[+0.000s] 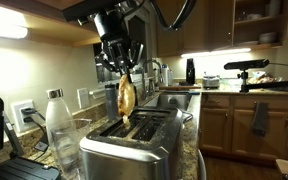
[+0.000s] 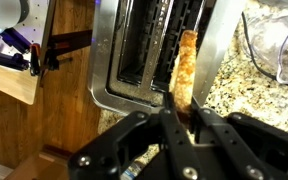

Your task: Put the bread in the bowl in different slots of the toaster

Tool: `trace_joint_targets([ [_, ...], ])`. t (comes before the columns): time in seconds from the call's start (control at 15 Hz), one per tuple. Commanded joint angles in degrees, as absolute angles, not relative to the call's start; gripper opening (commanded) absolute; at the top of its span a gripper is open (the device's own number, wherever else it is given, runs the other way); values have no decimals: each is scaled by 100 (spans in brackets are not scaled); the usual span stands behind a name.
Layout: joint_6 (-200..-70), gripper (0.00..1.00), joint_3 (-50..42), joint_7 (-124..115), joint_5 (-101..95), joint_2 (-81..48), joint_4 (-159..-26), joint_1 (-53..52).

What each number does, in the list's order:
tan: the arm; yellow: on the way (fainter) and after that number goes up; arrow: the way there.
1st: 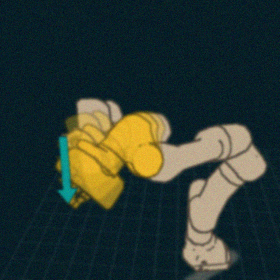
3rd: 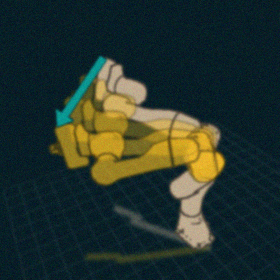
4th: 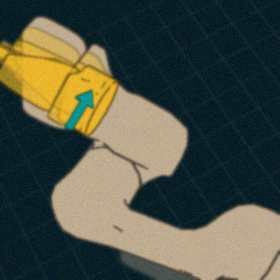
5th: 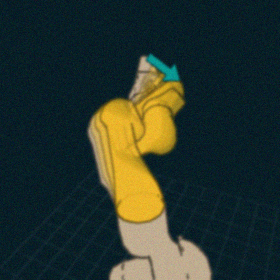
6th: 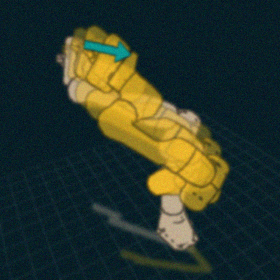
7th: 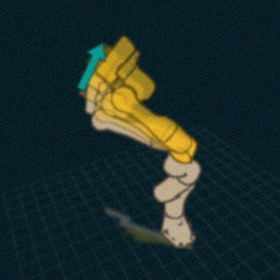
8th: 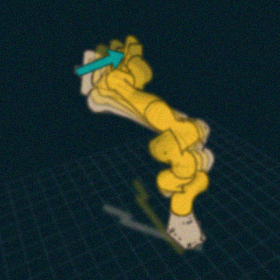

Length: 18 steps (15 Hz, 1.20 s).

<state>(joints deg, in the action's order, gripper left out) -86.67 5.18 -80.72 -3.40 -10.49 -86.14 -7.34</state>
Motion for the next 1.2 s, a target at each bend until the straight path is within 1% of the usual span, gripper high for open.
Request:
trace_joint_targets([
  [0.0,-8562,10,467,-8397,-446,-693,-8940,-838],
  [1.13,-8689,10,568,-9122,-388,-537,-9476,-942],
])
